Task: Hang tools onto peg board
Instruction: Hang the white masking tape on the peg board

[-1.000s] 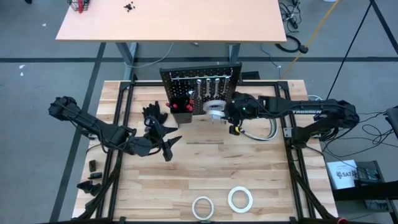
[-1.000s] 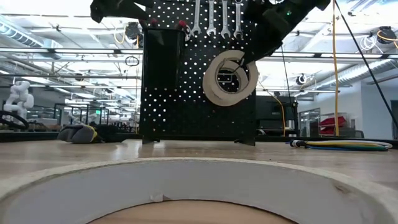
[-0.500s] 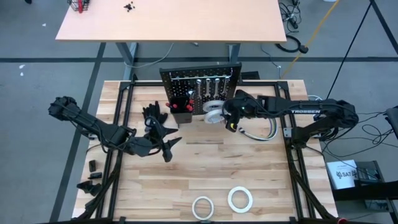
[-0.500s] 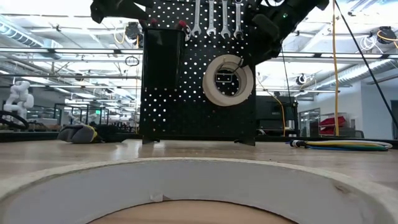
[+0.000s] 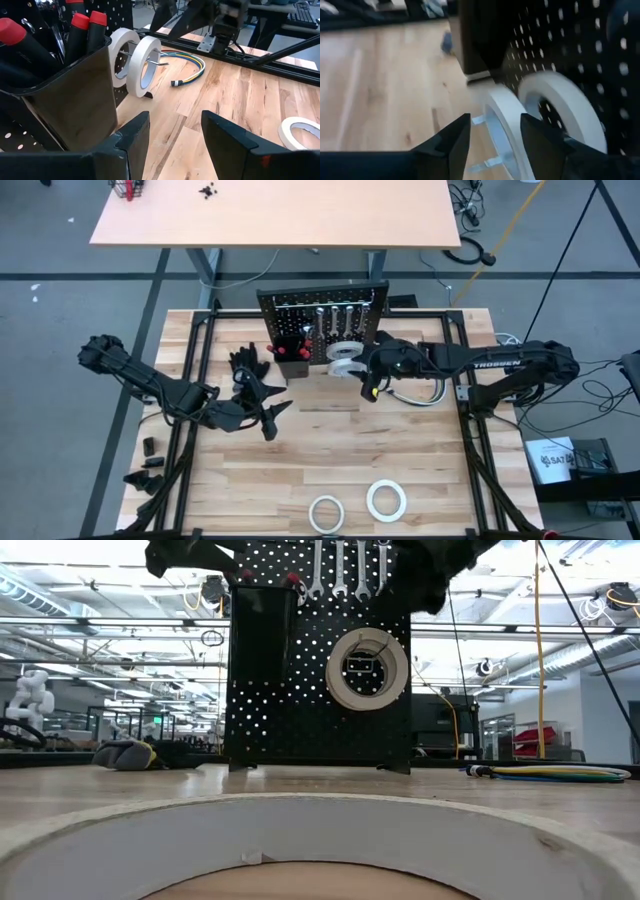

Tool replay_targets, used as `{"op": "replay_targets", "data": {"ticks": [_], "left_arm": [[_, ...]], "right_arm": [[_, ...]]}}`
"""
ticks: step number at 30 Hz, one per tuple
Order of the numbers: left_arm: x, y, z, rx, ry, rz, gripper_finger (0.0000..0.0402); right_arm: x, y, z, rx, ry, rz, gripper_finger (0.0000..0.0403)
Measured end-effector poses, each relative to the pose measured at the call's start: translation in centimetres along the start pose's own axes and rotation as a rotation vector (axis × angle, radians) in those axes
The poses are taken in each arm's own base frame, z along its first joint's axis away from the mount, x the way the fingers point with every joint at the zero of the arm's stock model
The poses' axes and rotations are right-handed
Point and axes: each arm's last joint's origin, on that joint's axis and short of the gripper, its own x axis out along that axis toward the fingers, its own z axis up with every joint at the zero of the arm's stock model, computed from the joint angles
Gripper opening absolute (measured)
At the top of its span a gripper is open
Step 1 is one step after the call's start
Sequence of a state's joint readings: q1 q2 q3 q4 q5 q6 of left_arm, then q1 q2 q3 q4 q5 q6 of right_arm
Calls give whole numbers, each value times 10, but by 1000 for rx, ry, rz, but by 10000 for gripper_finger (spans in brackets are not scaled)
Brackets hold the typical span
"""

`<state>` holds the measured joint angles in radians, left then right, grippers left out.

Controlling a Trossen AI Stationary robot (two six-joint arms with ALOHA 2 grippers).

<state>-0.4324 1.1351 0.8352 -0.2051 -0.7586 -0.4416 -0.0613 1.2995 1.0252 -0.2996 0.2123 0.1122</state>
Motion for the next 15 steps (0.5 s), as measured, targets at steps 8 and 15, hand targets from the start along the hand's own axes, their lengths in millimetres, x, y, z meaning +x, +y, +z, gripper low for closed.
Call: {"op": "replay_targets", "data": {"ticks": [8,15], "left_arm": [[0,0,0,2,4,2,183],[0,0,0,2,3,3,183]], "right_arm": [[-1,10,2,-12,-35,11,39],[15,9,-3,19,2,-3,2]]}}
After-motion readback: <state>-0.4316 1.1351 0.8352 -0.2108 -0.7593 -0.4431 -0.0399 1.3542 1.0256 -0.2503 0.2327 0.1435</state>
